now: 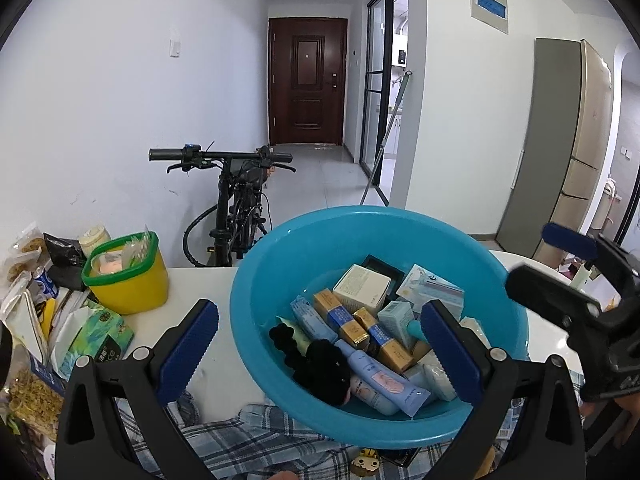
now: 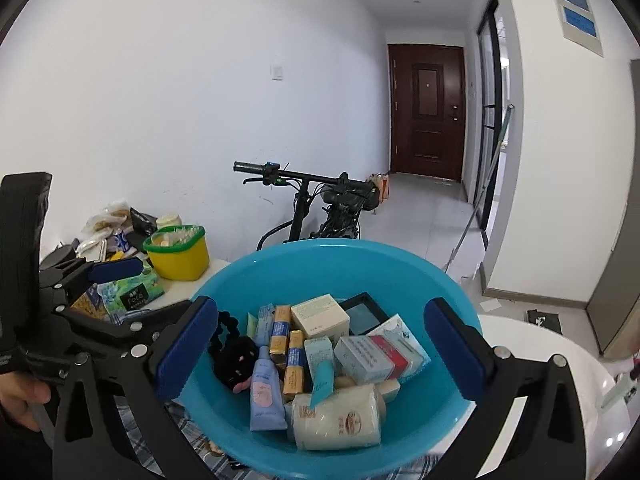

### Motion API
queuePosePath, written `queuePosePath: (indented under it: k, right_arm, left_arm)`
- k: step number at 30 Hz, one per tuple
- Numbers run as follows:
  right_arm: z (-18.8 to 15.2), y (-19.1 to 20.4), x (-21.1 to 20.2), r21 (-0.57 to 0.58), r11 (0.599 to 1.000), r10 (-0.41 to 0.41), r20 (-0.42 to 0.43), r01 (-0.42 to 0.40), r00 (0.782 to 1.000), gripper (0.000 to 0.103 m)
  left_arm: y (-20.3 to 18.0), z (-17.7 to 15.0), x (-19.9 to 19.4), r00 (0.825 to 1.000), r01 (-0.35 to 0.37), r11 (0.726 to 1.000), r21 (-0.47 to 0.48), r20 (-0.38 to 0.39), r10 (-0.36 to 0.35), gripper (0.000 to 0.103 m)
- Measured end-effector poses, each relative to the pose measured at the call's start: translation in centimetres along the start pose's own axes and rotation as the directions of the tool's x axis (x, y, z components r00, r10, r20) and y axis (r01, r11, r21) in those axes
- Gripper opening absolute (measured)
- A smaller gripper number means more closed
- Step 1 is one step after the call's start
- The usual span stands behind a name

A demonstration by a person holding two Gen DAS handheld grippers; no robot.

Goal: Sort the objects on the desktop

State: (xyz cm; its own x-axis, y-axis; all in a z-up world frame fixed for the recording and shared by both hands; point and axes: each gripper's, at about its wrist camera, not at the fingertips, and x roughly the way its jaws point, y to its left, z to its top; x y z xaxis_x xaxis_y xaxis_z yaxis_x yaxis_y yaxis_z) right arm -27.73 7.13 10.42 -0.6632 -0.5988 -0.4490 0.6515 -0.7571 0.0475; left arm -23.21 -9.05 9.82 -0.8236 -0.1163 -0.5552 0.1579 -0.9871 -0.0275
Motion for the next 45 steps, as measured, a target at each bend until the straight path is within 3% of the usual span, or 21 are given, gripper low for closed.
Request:
queuePosePath:
  k: [9, 16, 22, 25, 32, 36, 45]
  right_arm:
    - [-1.8, -1.4, -5.6, 0.076, 0.995, -0.066, -0.016, 0.067, 0.998, 0.103]
    - [-2.6, -1.4, -12.3, 0.138, 0.988, -0.071, 0.030, 0.066, 0.997, 0.103]
    - [-3.1, -0.5, -17.5, 0.258, 0.962, -0.103, 0.029, 0.092, 0.994, 0.103]
    - [-4.8, 1.1, -19.3, 0.235, 0.968, -0.104, 0.038, 0.092, 0.994, 0.103]
    - [-12.1, 6.0, -17.8, 0.068, 0.988, -0.130, -0.095, 0.137, 0.987, 0.103]
    - [-16.0, 7.5, -16.4, 0.052, 0.991, -0.115, -0.157, 0.124, 0.981, 0.103]
    - [-18.6, 7.7, -15.0, 0.089, 0.986, -0.121, -0.195, 0.140, 0.973, 0.103]
  left_arm:
    - [-4.1, 0.5, -3.5, 0.998, 0.002, 0.995, 0.103, 0.068, -0.010, 0.103]
    - [-4.8, 0.2, -9.7, 0.994, 0.004, 0.996, 0.091, 0.110, -0.014, 0.103]
    - [-4.3, -2.4, -17.2, 0.983, -0.043, 0.995, 0.085, 0.184, 0.027, 0.103]
    - [-4.1, -5.0, -19.1, 0.982, -0.047, 0.996, 0.081, 0.184, 0.031, 0.103]
    - [-3.6, -12.8, -19.2, 0.995, -0.048, 0.998, 0.033, 0.091, 0.045, 0.103]
    - [-3.0, -16.7, -18.0, 0.999, -0.038, 0.999, -0.027, 0.028, 0.039, 0.103]
    - [-3.0, -20.1, -17.8, 0.997, -0.076, 0.997, -0.018, 0.003, 0.076, 0.103]
